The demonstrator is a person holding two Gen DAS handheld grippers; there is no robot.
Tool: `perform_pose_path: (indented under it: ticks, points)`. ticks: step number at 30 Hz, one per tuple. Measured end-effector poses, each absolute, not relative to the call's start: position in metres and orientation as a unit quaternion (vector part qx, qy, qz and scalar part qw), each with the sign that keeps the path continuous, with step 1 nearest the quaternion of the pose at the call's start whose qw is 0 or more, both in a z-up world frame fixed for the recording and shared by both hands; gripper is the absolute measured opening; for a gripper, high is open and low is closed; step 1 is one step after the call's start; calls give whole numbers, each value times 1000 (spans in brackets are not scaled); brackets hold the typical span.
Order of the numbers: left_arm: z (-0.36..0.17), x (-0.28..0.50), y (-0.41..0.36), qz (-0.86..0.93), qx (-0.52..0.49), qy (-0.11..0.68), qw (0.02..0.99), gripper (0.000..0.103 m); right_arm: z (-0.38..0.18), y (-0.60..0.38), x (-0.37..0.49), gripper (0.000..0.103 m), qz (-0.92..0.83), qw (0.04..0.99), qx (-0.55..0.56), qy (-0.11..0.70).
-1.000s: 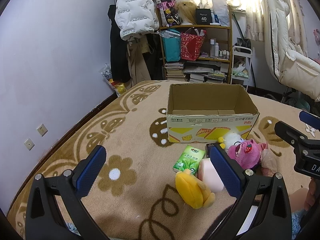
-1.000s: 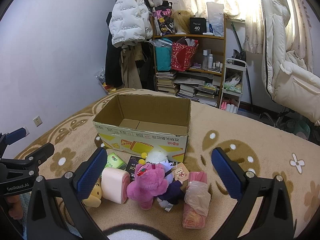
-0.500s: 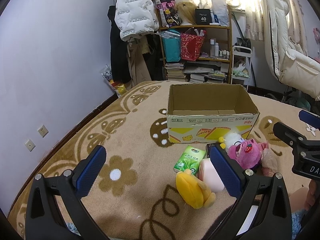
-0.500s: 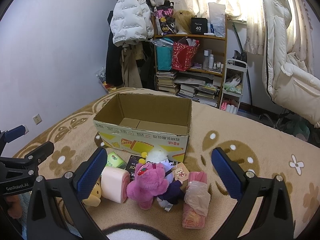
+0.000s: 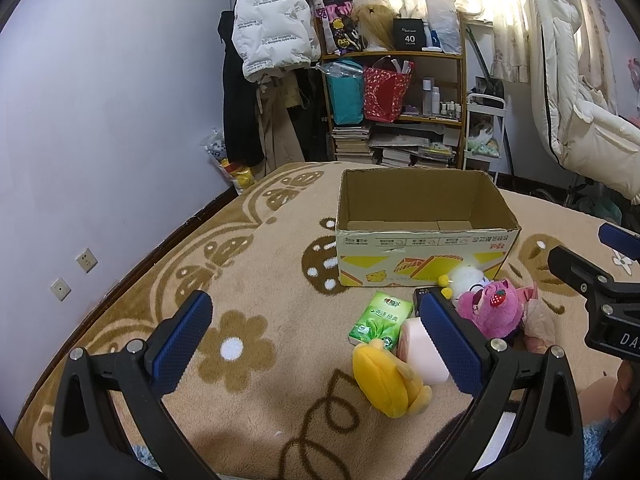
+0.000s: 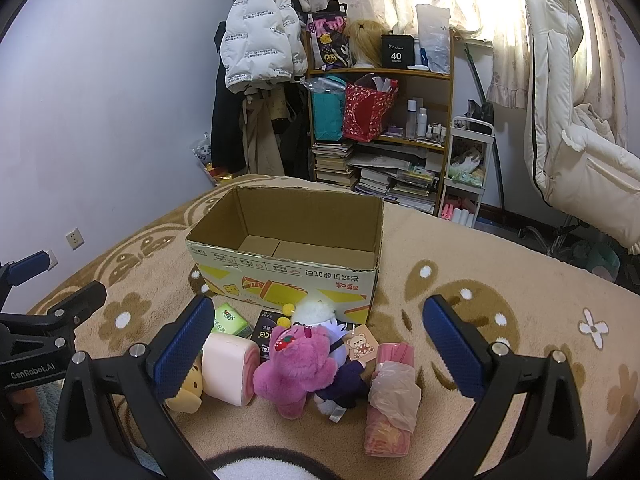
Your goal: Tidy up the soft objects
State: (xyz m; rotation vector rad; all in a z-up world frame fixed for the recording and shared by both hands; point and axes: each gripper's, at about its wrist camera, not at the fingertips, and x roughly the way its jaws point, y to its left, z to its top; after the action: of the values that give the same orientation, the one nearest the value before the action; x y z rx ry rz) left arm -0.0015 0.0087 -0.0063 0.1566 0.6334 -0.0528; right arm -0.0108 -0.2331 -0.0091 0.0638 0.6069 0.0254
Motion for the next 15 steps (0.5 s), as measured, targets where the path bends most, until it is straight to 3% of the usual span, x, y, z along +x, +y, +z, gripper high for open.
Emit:
perform_pose_path:
  ticks: [15]
  points:
    - [-7,-2,10,-26,77,312,947,103,-8,-233,-11,103,15,954,33,297]
